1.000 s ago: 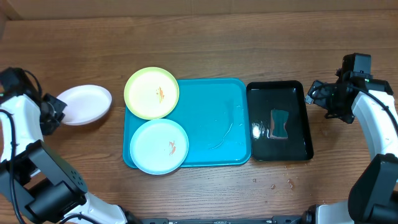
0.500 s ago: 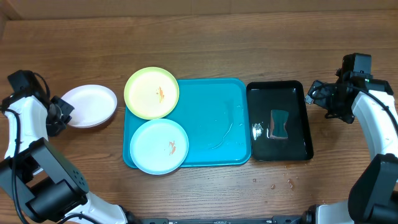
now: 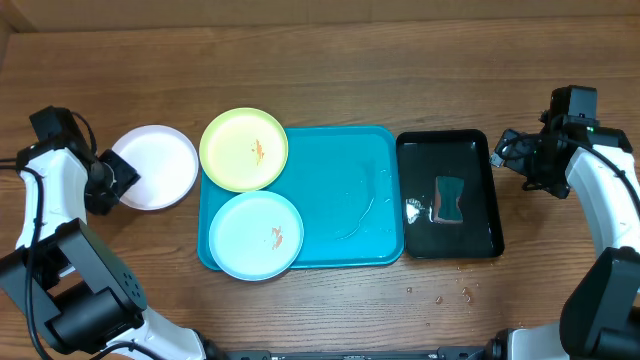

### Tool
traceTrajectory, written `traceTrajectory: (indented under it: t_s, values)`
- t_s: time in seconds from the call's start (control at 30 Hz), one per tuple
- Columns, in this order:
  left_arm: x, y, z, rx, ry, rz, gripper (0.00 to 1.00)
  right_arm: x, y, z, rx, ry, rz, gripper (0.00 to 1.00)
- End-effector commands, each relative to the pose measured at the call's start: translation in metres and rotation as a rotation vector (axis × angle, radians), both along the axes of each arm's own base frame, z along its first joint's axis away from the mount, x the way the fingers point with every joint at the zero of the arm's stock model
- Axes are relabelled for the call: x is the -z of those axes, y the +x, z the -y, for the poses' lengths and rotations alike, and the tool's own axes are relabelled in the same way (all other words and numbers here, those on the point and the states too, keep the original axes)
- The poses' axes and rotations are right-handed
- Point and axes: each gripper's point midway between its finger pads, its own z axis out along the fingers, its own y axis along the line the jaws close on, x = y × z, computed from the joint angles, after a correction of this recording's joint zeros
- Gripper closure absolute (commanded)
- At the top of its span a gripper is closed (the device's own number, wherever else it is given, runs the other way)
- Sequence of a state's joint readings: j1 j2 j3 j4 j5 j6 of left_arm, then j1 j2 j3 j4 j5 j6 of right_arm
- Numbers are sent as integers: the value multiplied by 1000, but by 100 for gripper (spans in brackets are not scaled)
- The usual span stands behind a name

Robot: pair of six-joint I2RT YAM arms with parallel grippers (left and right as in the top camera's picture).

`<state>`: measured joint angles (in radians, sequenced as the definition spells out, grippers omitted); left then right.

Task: Clean dirty plates on tray and stack at the side
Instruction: 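Lower white plate onto table left of tray and release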

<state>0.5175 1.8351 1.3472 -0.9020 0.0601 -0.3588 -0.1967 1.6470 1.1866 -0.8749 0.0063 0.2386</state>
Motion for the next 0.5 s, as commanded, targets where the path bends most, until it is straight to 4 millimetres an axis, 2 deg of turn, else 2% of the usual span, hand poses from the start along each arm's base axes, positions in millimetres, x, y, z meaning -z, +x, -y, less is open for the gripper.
traceTrajectory:
  t_s: [0.0,0.1,0.23,0.3,0.47]
  values:
    - [-18,17,40,127,-185,109,33,-7,6,2,7,-3,25,0]
    - [-22,9,65,168,-269,86,32,-7,6,2,7,-3,25,0]
    - [-22,-12,95,228,-304,-29,37,-7,6,2,7,-3,25,0]
    - [-20,-23,107,271,-305,-90,43,-7,6,2,7,-3,25,0]
    - [-10,-47,129,369,-233,-249,44,-7,6,2,7,-3,25,0]
